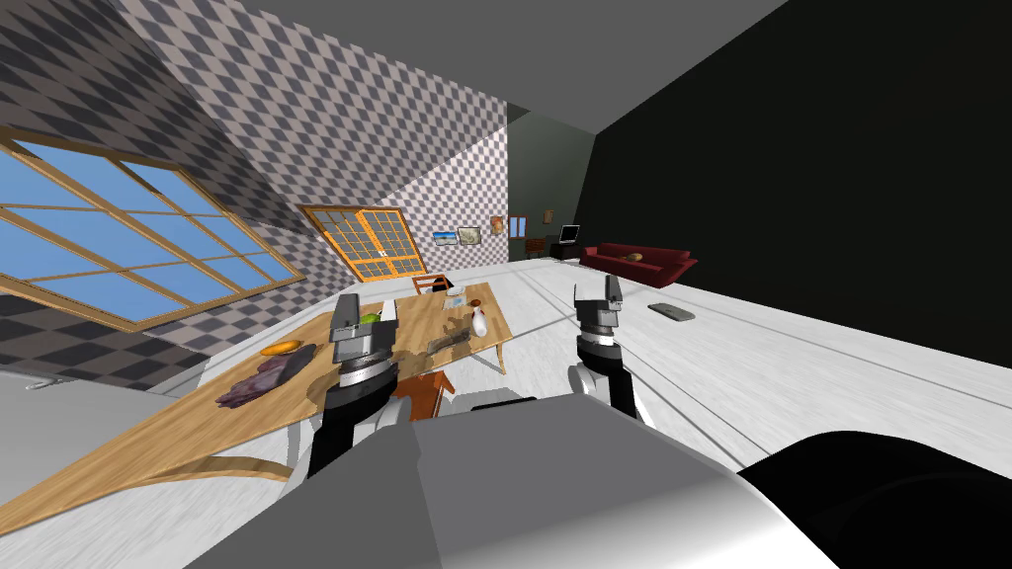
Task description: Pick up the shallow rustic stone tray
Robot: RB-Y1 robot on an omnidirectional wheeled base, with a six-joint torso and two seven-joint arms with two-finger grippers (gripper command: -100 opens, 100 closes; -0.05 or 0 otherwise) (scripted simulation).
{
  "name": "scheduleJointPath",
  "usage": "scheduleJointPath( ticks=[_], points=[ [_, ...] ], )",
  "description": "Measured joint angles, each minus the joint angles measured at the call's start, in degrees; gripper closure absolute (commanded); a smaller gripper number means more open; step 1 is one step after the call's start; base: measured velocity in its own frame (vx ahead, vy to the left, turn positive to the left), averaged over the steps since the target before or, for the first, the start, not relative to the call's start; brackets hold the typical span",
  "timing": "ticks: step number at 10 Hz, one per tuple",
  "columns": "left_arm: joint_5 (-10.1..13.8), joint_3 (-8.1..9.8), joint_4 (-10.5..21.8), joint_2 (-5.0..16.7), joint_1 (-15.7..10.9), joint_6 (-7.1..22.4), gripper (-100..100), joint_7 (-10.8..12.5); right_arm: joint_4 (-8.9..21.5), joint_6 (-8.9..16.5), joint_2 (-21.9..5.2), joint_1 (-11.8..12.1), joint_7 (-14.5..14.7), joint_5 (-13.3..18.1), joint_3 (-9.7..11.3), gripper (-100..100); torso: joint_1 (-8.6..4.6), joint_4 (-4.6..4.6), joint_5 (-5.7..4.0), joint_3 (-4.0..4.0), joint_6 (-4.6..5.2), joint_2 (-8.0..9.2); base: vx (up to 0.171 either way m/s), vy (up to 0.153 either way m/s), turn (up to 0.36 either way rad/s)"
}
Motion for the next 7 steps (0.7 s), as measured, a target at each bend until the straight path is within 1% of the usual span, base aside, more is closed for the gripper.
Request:
scheduleJointPath(
  ticks=[2,3,4,5,6,7],
  points=[
    [-0.06,-0.62,0.60,2.82,-0.37,1.26,-100,0.92,0.00,0.00,0.00,0.00,0.00,0.00,0.00,0,-0.04,0.00,-0.01,0.01,0.00,0.01,-0.006,-0.017,-0.007],
    [-0.18,-1.28,1.13,3.88,-0.11,1.64,-100,1.46,0.00,0.00,0.00,0.00,0.00,0.00,0.00,0,-0.06,0.00,-0.01,0.01,0.00,0.02,-0.007,-0.018,-0.005],
    [-0.31,-1.85,1.53,4.91,-0.40,2.53,-100,2.06,0.00,0.00,0.00,0.00,0.00,0.00,0.00,0,-0.06,0.00,-0.01,0.01,0.00,0.02,-0.005,-0.022,-0.005],
    [-0.46,-2.43,2.36,5.81,-1.05,3.70,-100,2.72,0.00,0.00,0.00,0.00,0.00,0.00,0.00,0,-0.08,0.00,-0.01,0.00,0.01,0.01,-0.005,-0.022,-0.004],
    [-0.42,-2.86,2.77,6.77,-0.93,4.77,-100,3.68,0.00,0.00,0.00,0.00,0.00,0.00,0.00,0,-0.07,0.00,-0.02,0.01,0.00,0.01,-0.004,-0.023,0.002],
    [-0.37,-3.10,3.81,7.68,-1.96,6.25,-100,4.78,0.00,0.00,0.00,0.00,0.00,0.00,0.00,0,-0.08,0.00,-0.02,0.00,0.01,0.00,0.001,-0.026,0.002]
  ],
)
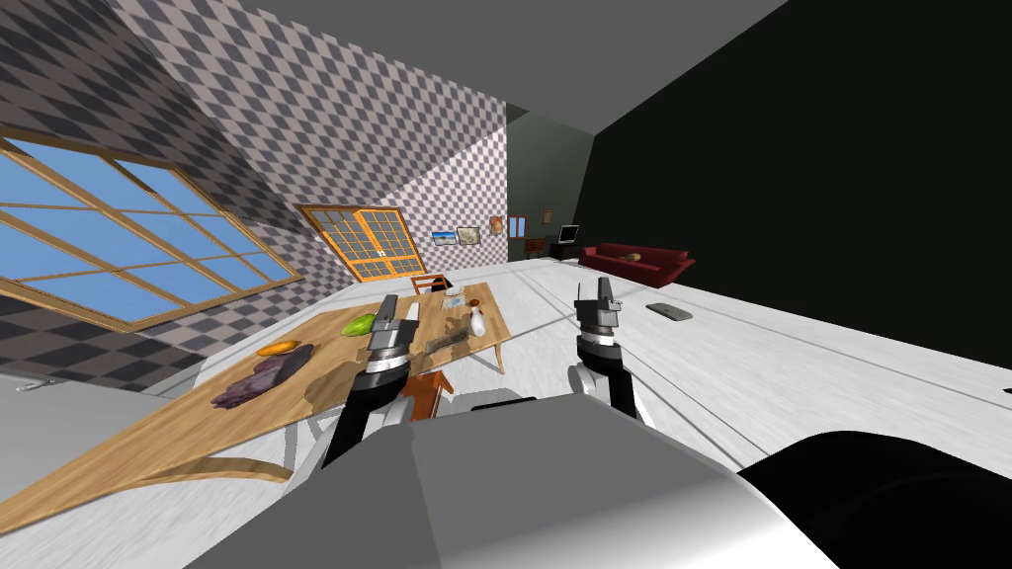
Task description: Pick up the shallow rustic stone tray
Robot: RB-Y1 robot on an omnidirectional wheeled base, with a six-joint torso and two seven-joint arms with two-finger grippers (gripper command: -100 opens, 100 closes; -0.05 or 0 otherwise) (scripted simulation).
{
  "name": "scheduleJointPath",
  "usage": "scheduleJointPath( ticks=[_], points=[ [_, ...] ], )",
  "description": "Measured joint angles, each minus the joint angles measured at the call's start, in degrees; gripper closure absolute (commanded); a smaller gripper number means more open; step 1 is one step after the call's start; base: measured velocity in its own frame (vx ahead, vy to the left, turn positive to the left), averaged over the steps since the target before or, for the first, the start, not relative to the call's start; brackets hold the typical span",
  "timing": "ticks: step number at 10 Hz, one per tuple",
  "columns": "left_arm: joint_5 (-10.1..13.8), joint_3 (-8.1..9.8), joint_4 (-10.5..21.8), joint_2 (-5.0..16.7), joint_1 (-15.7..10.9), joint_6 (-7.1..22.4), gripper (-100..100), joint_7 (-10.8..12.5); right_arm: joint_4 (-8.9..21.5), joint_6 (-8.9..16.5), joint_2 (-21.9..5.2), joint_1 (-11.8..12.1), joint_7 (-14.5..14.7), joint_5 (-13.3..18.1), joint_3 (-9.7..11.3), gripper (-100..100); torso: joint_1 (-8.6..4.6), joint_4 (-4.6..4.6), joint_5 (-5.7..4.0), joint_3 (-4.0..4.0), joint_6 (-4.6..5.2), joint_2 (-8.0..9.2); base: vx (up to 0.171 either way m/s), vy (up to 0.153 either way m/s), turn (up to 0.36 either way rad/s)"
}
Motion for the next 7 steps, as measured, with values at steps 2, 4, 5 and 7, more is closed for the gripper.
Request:
scheduleJointPath(
  ticks=[2,4,5,7],
  points=[
    [-0.14,-1.07,1.70,1.26,-1.54,3.44,-100,2.18,0.00,0.00,0.00,0.00,0.00,0.00,0.00,0,-0.03,-0.01,-0.01,-0.02,-0.01,-0.03,0.006,-0.028,0.010],
    [-0.57,-2.70,3.80,1.81,-3.04,7.09,-100,4.40,0.00,0.00,0.00,0.00,0.00,0.00,0.00,0,-0.02,-0.01,-0.01,-0.03,0.00,-0.05,0.013,-0.024,0.019],
    [-0.89,-3.74,5.05,1.83,-3.54,8.80,-100,5.39,0.00,0.00,0.00,0.00,0.00,0.00,0.00,0,-0.02,-0.02,0.00,-0.05,-0.01,-0.08,0.023,-0.024,0.033],
    [-0.81,-4.31,6.71,2.72,-4.41,11.79,-100,7.72,0.00,0.00,0.00,0.00,0.00,0.00,0.00,0,0.02,-0.02,0.00,-0.04,-0.01,-0.07,0.013,-0.013,0.019]
  ],
)
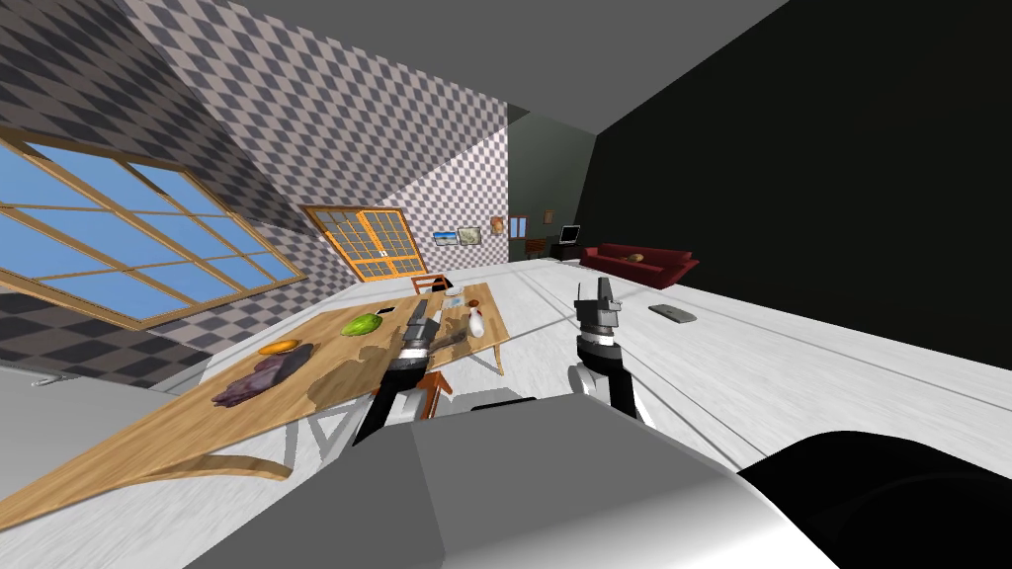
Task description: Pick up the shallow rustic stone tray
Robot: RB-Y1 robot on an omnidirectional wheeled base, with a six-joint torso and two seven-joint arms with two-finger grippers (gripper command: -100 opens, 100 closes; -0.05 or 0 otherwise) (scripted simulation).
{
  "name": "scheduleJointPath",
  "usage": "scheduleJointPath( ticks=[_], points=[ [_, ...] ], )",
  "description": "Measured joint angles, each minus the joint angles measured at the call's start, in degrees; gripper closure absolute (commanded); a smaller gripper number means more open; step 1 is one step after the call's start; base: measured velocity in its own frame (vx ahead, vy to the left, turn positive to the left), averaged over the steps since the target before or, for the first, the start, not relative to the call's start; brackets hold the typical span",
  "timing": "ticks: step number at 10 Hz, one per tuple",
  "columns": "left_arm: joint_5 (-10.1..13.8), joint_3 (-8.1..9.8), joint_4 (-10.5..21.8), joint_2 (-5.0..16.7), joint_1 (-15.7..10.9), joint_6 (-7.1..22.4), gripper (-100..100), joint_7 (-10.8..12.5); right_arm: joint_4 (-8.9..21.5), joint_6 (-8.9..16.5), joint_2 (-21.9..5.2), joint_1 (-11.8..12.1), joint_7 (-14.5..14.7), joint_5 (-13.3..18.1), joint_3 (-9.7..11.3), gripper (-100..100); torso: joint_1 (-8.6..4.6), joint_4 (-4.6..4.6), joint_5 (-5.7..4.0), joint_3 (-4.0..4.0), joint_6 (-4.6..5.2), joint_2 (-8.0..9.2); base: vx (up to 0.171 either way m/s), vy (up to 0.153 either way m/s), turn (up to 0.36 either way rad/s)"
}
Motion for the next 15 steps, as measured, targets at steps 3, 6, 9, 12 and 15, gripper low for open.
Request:
scheduleJointPath(
  ticks=[3,6,9,12,15],
  points=[
    [-0.78,-2.09,2.76,-0.21,-1.35,4.03,-100,2.10,0.00,0.00,0.00,0.00,0.00,0.00,0.00,0,0.01,0.00,0.00,0.00,0.00,0.00,0.018,-0.011,0.036],
    [-1.19,-3.54,5.00,0.37,-2.70,8.51,-100,4.68,0.00,0.00,0.00,0.00,0.00,0.00,0.00,0,0.02,0.00,0.00,-0.02,0.00,-0.03,0.024,-0.012,0.047],
    [-1.96,-5.09,7.72,0.12,-4.00,12.09,-100,6.30,0.00,0.00,0.00,0.00,0.00,0.00,0.00,0,0.04,0.00,0.01,-0.01,-0.01,-0.02,0.018,-0.006,0.039],
    [-2.42,-5.99,10.41,0.21,-5.67,15.20,-100,7.86,0.00,0.00,0.00,0.00,0.00,0.00,0.00,0,0.04,0.00,0.00,-0.01,0.00,-0.03,0.026,-0.006,0.055],
    [-3.03,-7.12,13.14,0.34,-7.49,19.06,-100,9.48,0.00,0.00,0.00,0.00,0.00,0.00,0.00,0,0.05,-0.01,0.01,-0.03,-0.01,-0.05,0.032,-0.006,0.079]
  ],
)
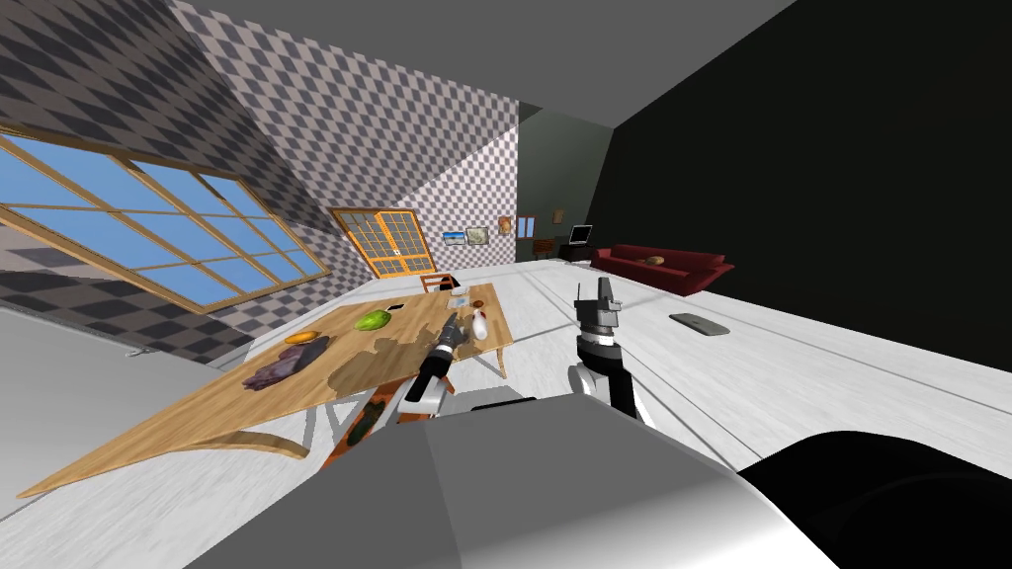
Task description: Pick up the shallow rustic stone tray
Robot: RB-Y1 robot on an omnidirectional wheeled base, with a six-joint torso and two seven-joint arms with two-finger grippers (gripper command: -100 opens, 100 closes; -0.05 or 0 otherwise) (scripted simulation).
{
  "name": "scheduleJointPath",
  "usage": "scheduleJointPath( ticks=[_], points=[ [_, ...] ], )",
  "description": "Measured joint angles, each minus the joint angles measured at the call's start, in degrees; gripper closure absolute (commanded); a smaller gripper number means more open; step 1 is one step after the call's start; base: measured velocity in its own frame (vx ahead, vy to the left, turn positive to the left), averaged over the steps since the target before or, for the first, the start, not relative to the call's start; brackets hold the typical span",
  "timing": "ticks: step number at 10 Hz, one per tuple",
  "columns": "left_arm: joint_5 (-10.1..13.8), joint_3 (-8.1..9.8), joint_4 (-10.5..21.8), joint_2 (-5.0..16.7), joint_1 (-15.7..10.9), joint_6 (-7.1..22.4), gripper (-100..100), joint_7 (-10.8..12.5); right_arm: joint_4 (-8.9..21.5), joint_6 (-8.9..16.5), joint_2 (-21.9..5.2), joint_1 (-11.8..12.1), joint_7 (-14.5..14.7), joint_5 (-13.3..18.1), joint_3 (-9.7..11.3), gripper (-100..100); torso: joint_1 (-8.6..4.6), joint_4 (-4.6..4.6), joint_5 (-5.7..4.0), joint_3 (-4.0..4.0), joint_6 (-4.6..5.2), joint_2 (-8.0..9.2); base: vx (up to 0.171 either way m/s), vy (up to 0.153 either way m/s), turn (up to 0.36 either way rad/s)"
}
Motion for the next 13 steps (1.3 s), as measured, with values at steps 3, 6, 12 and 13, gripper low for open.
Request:
scheduleJointPath(
  ticks=[3,6,12,13],
  points=[
    [-0.86,-1.37,3.28,0.08,-2.14,4.65,-100,1.79,0.00,0.00,0.00,0.00,0.00,0.00,0.00,0,0.01,-0.01,0.00,-0.02,0.00,-0.04,0.041,-0.004,0.078],
    [-1.95,-2.73,6.51,0.06,-3.46,8.66,-100,3.25,0.00,0.00,0.00,0.00,0.00,0.00,0.00,0,0.02,-0.01,0.00,-0.02,0.00,-0.04,0.043,-0.001,0.099],
    [-4.10,-5.03,13.44,0.53,-6.82,17.18,-100,5.79,0.00,0.00,0.00,0.00,0.00,0.00,0.00,0,0.02,-0.02,0.00,-0.04,0.02,-0.07,0.054,-0.001,0.096],
    [-4.28,-5.36,14.16,0.79,-7.27,18.39,-100,6.07,0.00,0.00,0.00,0.00,0.00,0.00,0.00,0,0.06,-0.02,0.01,-0.04,0.00,-0.07,0.067,0.007,0.148]
  ],
)
